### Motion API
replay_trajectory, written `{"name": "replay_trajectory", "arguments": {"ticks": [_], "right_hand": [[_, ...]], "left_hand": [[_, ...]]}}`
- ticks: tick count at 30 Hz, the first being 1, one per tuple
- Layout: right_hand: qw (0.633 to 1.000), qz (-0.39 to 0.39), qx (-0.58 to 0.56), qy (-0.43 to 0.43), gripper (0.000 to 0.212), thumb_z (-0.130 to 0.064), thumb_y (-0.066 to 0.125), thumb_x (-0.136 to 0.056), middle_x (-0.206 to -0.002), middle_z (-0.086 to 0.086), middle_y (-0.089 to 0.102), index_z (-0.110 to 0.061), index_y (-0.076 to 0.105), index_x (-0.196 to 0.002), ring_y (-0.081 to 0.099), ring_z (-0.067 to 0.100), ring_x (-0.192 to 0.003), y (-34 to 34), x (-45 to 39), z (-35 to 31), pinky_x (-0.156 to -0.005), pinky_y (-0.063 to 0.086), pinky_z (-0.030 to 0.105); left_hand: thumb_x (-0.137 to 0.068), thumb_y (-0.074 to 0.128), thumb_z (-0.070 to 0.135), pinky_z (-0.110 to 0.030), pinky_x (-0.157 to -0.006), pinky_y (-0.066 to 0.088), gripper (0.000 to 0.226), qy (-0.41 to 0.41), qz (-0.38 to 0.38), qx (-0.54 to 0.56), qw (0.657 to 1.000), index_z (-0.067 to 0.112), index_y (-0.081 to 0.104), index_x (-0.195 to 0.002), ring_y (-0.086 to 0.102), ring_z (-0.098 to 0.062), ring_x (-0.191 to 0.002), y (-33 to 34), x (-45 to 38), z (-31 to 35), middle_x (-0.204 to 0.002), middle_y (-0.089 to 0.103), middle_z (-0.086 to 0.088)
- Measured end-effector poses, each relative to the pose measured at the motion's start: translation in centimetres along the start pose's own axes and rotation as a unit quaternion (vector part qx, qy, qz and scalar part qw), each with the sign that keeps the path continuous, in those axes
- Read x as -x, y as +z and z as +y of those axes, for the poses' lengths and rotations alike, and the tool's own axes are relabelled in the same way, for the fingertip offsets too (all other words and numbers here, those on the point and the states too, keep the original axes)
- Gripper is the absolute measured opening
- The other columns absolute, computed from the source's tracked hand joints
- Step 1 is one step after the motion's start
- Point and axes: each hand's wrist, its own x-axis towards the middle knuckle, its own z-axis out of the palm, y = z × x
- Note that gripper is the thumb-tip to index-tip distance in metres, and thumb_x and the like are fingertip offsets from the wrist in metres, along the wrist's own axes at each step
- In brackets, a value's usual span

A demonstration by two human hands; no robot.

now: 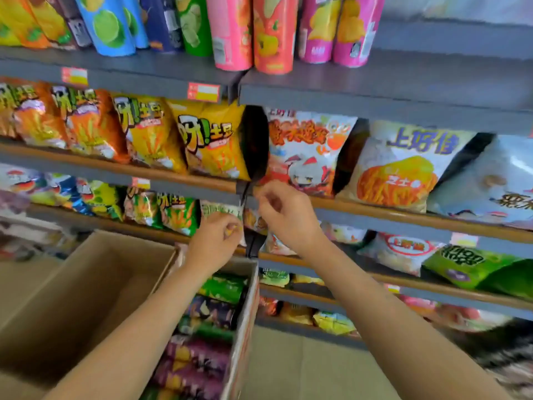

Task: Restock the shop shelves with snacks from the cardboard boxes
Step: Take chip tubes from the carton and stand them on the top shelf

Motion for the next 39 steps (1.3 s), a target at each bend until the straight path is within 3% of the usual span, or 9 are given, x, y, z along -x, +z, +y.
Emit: {"name": "replay_trajectory", "arguments": {"ticks": [5, 9, 14, 18, 22, 25, 30, 35, 39], "right_hand": [[0.955, -0.215, 0.072, 0.189, 0.013, -0.012, 0.056, -0.095, -0.083, 0.012, 0.067, -0.006, 0.067, -0.092, 0.064, 0.031, -0.082, 14.2, 8.8, 6.1, -0.070, 0.045, 0.035], [0.881, -0.368, 0.092, 0.282, 0.023, -0.019, 0.047, -0.102, -0.100, 0.012, 0.066, -0.006, 0.065, -0.107, 0.062, 0.031, -0.099, 22.6, 14.4, 6.7, -0.087, 0.048, 0.038], [0.804, -0.486, 0.119, 0.321, 0.017, -0.020, 0.053, -0.098, -0.105, 0.020, 0.066, -0.007, 0.065, -0.097, 0.062, 0.033, -0.109, 30.6, 19.6, 8.0, -0.078, 0.039, 0.032], [0.782, -0.450, 0.157, 0.401, 0.049, -0.024, 0.061, -0.094, -0.138, 0.022, 0.045, -0.003, 0.046, -0.136, 0.046, 0.037, -0.127, 33.9, 21.7, 9.7, -0.101, 0.040, 0.036], [0.871, -0.217, 0.183, 0.400, 0.052, -0.010, 0.059, -0.089, -0.141, 0.018, 0.037, -0.007, 0.042, -0.138, 0.039, 0.035, -0.129, 34.2, 19.3, 10.6, -0.105, 0.040, 0.042], [0.891, -0.139, 0.251, 0.351, 0.053, -0.011, 0.061, -0.089, -0.139, 0.019, 0.038, -0.004, 0.041, -0.137, 0.037, 0.037, -0.129, 33.3, 15.6, 11.9, -0.103, 0.040, 0.046], [0.866, -0.194, 0.261, 0.380, 0.079, -0.028, 0.069, -0.089, -0.157, 0.014, 0.027, -0.007, 0.025, -0.151, 0.021, 0.030, -0.147, 33.0, 10.5, 16.6, -0.117, 0.029, 0.048], [0.807, -0.294, 0.378, 0.346, 0.081, -0.055, 0.067, -0.086, -0.151, 0.018, 0.027, -0.015, 0.032, -0.148, 0.027, 0.038, -0.138, 34.1, 9.2, 18.3, -0.111, 0.030, 0.051], [0.820, -0.309, 0.325, 0.356, 0.088, -0.055, 0.077, -0.076, -0.143, 0.018, 0.036, -0.012, 0.038, -0.142, 0.036, 0.038, -0.133, 33.6, 8.9, 18.8, -0.107, 0.036, 0.047]], "left_hand": [[-0.090, 0.065, 0.030, -0.041, -0.095, 0.047, 0.035, -0.199, -0.116, -0.124, 0.965, 0.016, 0.062, -0.122, 0.057, -0.027, -0.115, 1.7, 10.7, -16.4, -0.129, 0.053, -0.008], [-0.085, 0.070, 0.035, -0.053, -0.107, 0.036, 0.078, -0.316, -0.133, -0.177, 0.923, 0.020, 0.031, -0.151, 0.036, -0.037, -0.136, 1.5, 17.9, -23.5, -0.154, 0.030, -0.011], [-0.085, 0.069, 0.030, -0.049, -0.098, 0.044, 0.093, -0.315, -0.162, -0.157, 0.922, 0.029, 0.011, -0.158, 0.047, -0.039, -0.123, 1.1, 22.4, -28.7, -0.141, 0.042, -0.016], [-0.087, 0.067, 0.028, -0.042, -0.077, 0.052, 0.089, -0.248, -0.158, -0.175, 0.939, 0.029, 0.012, -0.157, 0.055, -0.030, -0.101, 0.9, 22.9, -30.2, -0.123, 0.049, -0.011], [-0.090, 0.063, 0.028, -0.035, -0.067, 0.048, 0.084, -0.238, -0.166, -0.147, 0.946, 0.030, 0.013, -0.158, 0.057, -0.027, -0.094, 0.6, 22.0, -30.8, -0.121, 0.049, -0.009], [-0.090, 0.062, 0.028, -0.028, -0.057, 0.040, 0.085, -0.205, -0.163, -0.143, 0.954, 0.030, 0.012, -0.158, 0.051, -0.020, -0.078, 1.0, 20.4, -31.5, -0.118, 0.050, -0.009], [-0.091, 0.060, 0.030, -0.025, -0.049, 0.030, 0.084, -0.162, -0.162, -0.165, 0.959, 0.028, 0.010, -0.158, 0.044, -0.015, -0.069, 2.4, 16.7, -32.3, -0.114, 0.052, -0.010], [-0.091, 0.059, 0.032, -0.025, -0.045, 0.027, 0.084, -0.155, -0.153, -0.161, 0.963, 0.029, 0.008, -0.158, 0.045, -0.016, -0.065, 2.8, 15.7, -32.7, -0.109, 0.053, -0.011], [-0.089, 0.059, 0.030, -0.027, -0.050, 0.032, 0.084, -0.157, -0.144, -0.155, 0.965, 0.030, 0.011, -0.158, 0.045, -0.017, -0.066, 2.9, 15.7, -32.8, -0.106, 0.053, -0.010]]}}
